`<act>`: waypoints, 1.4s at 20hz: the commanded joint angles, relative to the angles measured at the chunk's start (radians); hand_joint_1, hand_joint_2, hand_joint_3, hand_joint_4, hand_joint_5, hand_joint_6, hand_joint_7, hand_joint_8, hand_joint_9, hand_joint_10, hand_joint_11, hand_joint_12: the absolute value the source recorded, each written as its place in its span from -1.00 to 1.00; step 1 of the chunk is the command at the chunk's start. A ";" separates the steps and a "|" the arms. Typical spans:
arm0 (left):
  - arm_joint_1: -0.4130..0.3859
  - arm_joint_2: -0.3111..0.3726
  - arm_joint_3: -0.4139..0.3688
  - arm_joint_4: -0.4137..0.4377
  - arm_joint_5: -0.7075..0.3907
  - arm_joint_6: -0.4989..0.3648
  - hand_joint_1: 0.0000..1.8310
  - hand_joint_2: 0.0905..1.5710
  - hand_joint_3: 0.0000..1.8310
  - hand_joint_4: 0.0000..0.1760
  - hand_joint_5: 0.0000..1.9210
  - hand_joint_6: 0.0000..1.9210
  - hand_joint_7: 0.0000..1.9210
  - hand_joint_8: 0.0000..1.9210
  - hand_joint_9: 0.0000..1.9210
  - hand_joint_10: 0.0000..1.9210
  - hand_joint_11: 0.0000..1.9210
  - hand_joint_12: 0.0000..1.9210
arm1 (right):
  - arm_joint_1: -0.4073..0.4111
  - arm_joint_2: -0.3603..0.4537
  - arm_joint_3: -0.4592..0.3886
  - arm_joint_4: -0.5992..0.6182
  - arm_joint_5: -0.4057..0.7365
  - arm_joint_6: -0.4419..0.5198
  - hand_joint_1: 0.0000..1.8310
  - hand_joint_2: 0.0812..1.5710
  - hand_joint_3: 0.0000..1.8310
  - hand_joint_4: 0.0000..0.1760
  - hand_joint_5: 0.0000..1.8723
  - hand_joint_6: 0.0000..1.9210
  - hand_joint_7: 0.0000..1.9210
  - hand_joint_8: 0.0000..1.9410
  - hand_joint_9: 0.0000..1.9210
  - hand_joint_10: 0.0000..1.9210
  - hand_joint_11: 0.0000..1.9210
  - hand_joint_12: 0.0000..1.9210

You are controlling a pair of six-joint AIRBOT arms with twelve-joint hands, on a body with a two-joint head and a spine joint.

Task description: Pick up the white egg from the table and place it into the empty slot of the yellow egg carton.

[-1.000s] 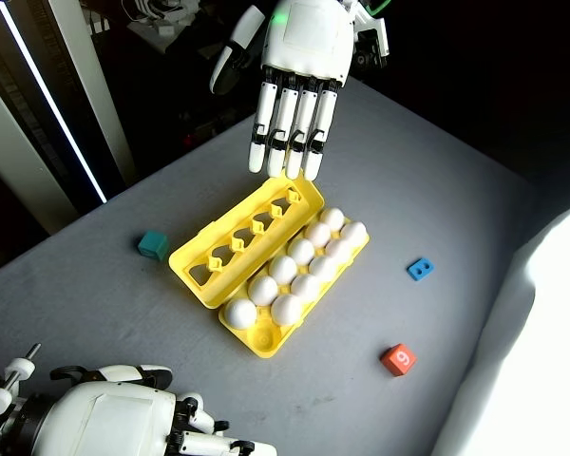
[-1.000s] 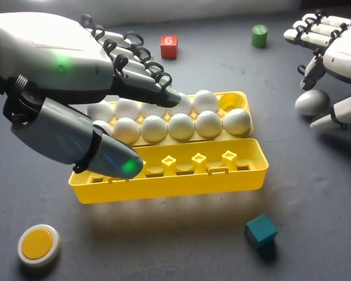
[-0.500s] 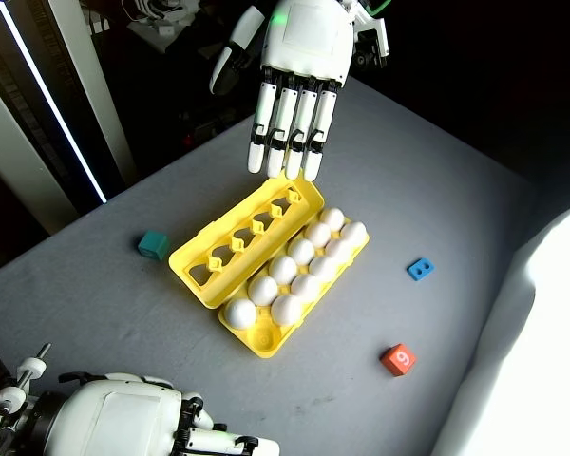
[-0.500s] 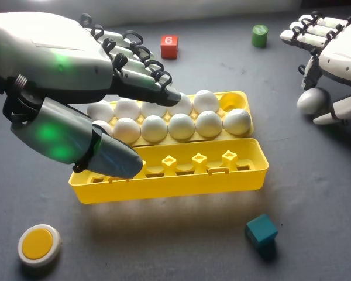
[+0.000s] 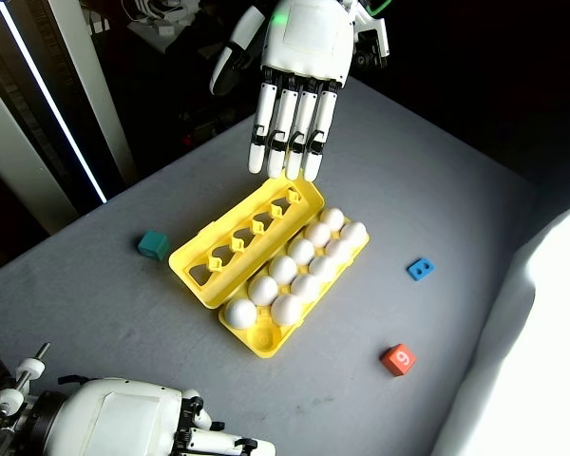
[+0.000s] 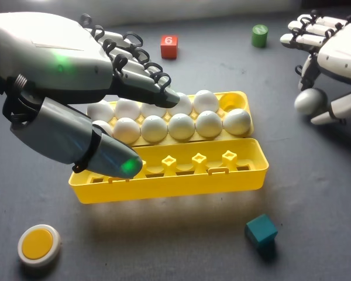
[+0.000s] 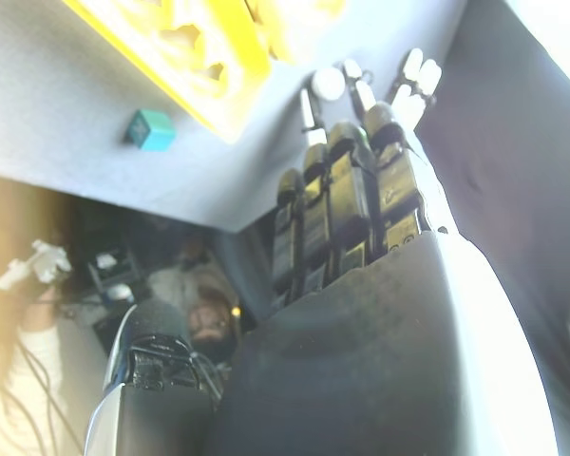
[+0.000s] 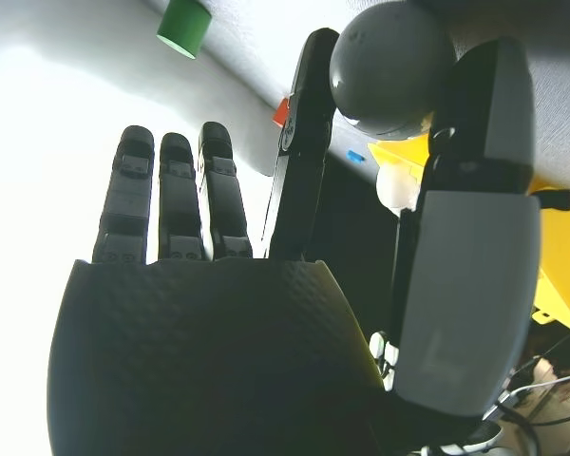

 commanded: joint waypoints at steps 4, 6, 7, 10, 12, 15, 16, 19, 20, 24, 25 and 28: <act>-0.010 0.003 0.004 -0.036 0.059 0.000 -1.00 0.46 -1.00 -1.00 -0.81 -1.00 -0.81 -1.00 -0.83 -1.00 -1.00 -0.65 | 0.053 0.005 -0.018 0.019 0.124 0.025 0.24 0.22 -1.00 -0.20 0.38 -0.50 -0.78 -1.00 -1.00 -1.00 -1.00 -1.00; -0.010 0.003 0.005 -0.036 0.059 0.000 -1.00 0.47 -1.00 -1.00 -0.80 -1.00 -0.79 -0.99 -0.82 -0.99 -1.00 -0.62 | 0.080 -0.005 -0.027 0.050 0.125 0.026 0.22 0.25 -1.00 0.11 0.29 -0.35 -0.79 -1.00 -1.00 -1.00 -1.00 -1.00; -0.010 0.003 0.005 -0.036 0.059 0.000 -1.00 0.46 -1.00 -1.00 -0.80 -1.00 -0.80 -1.00 -0.82 -1.00 -1.00 -0.64 | 0.092 -0.016 -0.027 0.068 0.125 0.026 0.22 0.25 -1.00 0.20 0.30 -0.37 -0.78 -1.00 -1.00 -1.00 -1.00 -1.00; -0.009 0.003 0.007 -0.036 0.059 0.000 -1.00 0.45 -1.00 -1.00 -0.78 -1.00 -0.78 -1.00 -0.81 -1.00 -1.00 -0.62 | 0.121 -0.051 -0.027 0.085 0.109 0.026 0.23 0.23 -1.00 -0.01 0.33 -0.42 -0.75 -0.99 -1.00 -1.00 -1.00 -1.00; -0.009 0.003 0.009 -0.036 0.059 0.000 -1.00 0.45 -1.00 -1.00 -0.79 -1.00 -0.78 -1.00 -0.81 -1.00 -1.00 -0.61 | 0.134 -0.073 -0.026 0.107 0.117 0.029 0.22 0.24 -1.00 0.07 0.32 -0.39 -0.76 -1.00 -1.00 -1.00 -1.00 -1.00; -0.008 0.003 0.009 -0.036 0.059 0.000 -1.00 0.46 -1.00 -1.00 -0.80 -1.00 -0.78 -0.99 -0.80 -0.99 -1.00 -0.61 | 0.153 -0.097 -0.026 0.141 0.117 0.043 0.21 0.24 -1.00 0.43 0.31 -0.39 -0.76 -1.00 -1.00 -1.00 -1.00 -1.00; -0.008 0.003 0.009 -0.036 0.059 0.000 -1.00 0.45 -1.00 -1.00 -0.79 -1.00 -0.76 -0.99 -0.78 -0.99 -1.00 -0.58 | 0.160 -0.106 -0.026 0.141 0.117 0.043 0.21 0.24 -1.00 0.50 0.31 -0.39 -0.76 -1.00 -1.00 -1.00 -1.00 -1.00; -0.006 0.003 0.010 -0.036 0.059 0.000 -1.00 0.45 -1.00 -1.00 -0.82 -1.00 -0.81 -1.00 -0.82 -1.00 -1.00 -0.63 | 0.175 -0.123 -0.026 0.142 0.117 0.060 0.23 0.23 -1.00 0.17 0.34 -0.44 -0.76 -1.00 -1.00 -1.00 -1.00 -1.00; -0.006 0.003 0.010 -0.036 0.059 0.000 -1.00 0.46 -1.00 -1.00 -0.80 -1.00 -0.79 -1.00 -0.80 -1.00 -1.00 -0.59 | 0.177 -0.127 -0.026 0.144 0.115 0.061 0.23 0.23 -1.00 0.17 0.34 -0.44 -0.76 -1.00 -1.00 -1.00 -1.00 -1.00; -0.005 0.003 0.012 -0.036 0.059 0.000 -1.00 0.45 -1.00 -1.00 -0.79 -1.00 -0.78 -1.00 -0.80 -1.00 -1.00 -0.57 | 0.188 -0.141 -0.026 0.207 0.063 0.081 0.22 0.24 -1.00 0.20 0.32 -0.41 -0.75 -1.00 -1.00 -1.00 -1.00 -1.00; -0.005 0.003 0.013 -0.036 0.059 0.000 -1.00 0.45 -1.00 -1.00 -0.79 -1.00 -0.78 -1.00 -0.79 -1.00 -1.00 -0.55 | 0.188 -0.142 -0.027 0.209 0.058 0.099 0.22 0.24 -1.00 0.17 0.32 -0.41 -0.75 -1.00 -1.00 -1.00 -1.00 -1.00; -0.003 0.003 0.014 -0.036 0.059 0.000 -1.00 0.46 -1.00 -1.00 -0.79 -1.00 -0.78 -1.00 -0.79 -1.00 -1.00 -0.56 | 0.190 -0.143 -0.030 0.211 0.034 0.123 0.23 0.23 -1.00 -0.06 0.35 -0.44 -0.72 -1.00 -1.00 -1.00 -1.00 -1.00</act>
